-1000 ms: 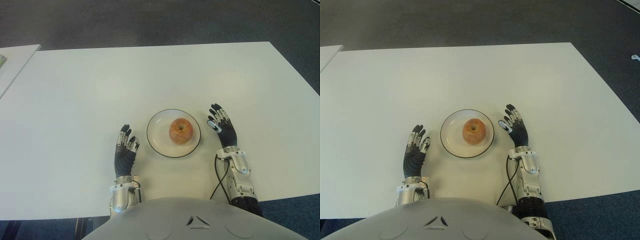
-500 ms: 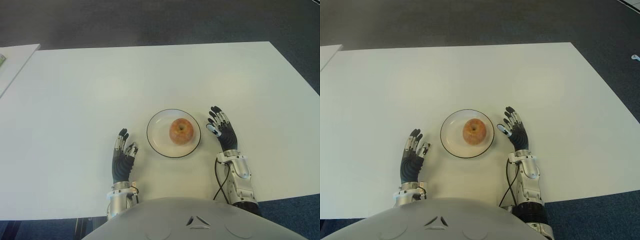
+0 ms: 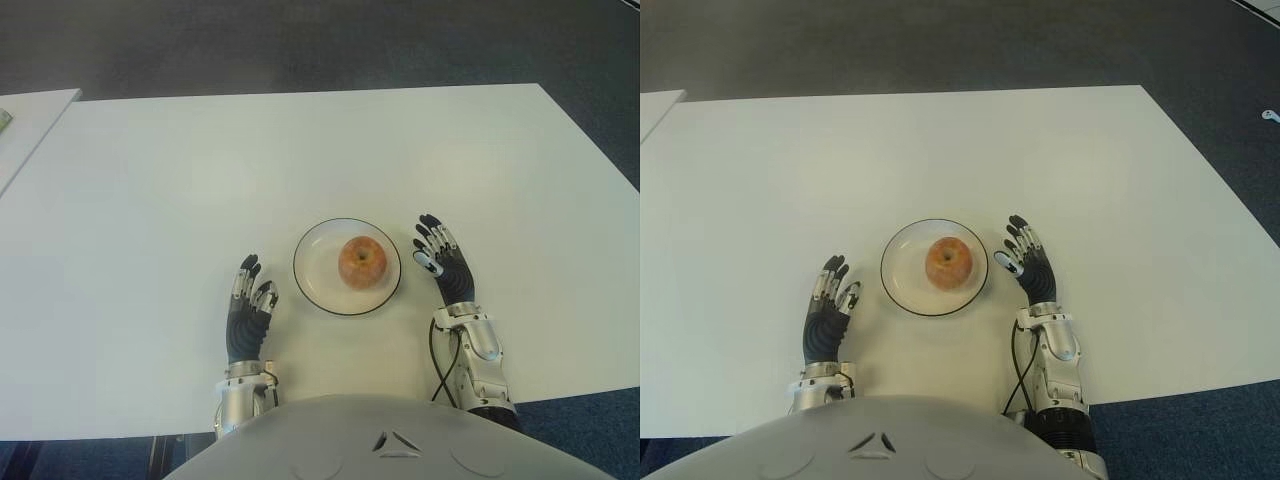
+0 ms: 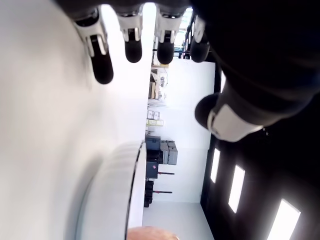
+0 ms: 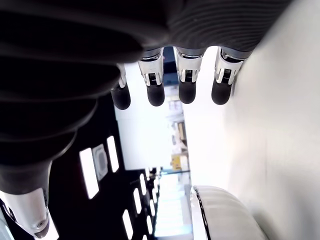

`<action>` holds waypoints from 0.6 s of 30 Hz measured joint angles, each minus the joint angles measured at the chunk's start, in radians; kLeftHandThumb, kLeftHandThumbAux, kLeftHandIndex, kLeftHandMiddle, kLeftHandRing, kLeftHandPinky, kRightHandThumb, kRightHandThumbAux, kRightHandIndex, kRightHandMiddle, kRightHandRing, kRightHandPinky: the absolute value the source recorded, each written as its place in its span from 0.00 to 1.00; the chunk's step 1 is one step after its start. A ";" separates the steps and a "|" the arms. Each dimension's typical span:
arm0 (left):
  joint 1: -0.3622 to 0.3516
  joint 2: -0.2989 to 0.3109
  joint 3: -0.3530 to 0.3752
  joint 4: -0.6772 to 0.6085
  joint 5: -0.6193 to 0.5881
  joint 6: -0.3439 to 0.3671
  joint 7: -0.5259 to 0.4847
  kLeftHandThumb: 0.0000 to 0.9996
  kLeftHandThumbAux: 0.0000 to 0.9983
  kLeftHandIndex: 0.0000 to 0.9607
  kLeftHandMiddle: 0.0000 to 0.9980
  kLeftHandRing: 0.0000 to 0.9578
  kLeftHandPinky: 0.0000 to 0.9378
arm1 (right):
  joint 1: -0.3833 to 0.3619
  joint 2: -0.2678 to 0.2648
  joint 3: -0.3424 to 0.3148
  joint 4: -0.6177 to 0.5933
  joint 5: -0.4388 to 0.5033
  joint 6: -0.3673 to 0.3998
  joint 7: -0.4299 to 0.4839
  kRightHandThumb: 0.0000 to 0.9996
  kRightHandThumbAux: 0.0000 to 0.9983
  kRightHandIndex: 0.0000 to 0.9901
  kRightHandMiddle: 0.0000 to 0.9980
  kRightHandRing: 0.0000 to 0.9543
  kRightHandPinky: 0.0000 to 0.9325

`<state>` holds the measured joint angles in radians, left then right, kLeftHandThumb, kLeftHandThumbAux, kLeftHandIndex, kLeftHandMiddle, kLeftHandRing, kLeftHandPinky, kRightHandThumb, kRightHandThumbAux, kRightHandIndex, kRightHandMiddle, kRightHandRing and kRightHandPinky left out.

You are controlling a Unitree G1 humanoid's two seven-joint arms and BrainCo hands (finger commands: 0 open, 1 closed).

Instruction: Put the apples into the plate.

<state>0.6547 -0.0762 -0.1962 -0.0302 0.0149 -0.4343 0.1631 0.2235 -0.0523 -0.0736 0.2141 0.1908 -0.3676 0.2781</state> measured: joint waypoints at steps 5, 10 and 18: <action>-0.002 -0.001 -0.002 -0.014 -0.001 0.009 -0.002 0.08 0.65 0.05 0.07 0.06 0.07 | 0.000 0.003 -0.009 0.002 0.014 -0.002 0.009 0.20 0.60 0.09 0.07 0.03 0.05; -0.002 -0.001 0.000 -0.013 -0.007 0.007 -0.010 0.08 0.65 0.05 0.08 0.06 0.06 | 0.000 0.015 -0.017 0.003 0.015 -0.007 0.003 0.19 0.59 0.10 0.07 0.04 0.06; -0.019 -0.005 0.007 -0.006 -0.017 0.008 -0.024 0.11 0.62 0.05 0.08 0.05 0.02 | -0.001 0.043 -0.034 0.001 0.042 -0.006 -0.021 0.20 0.58 0.13 0.07 0.03 0.06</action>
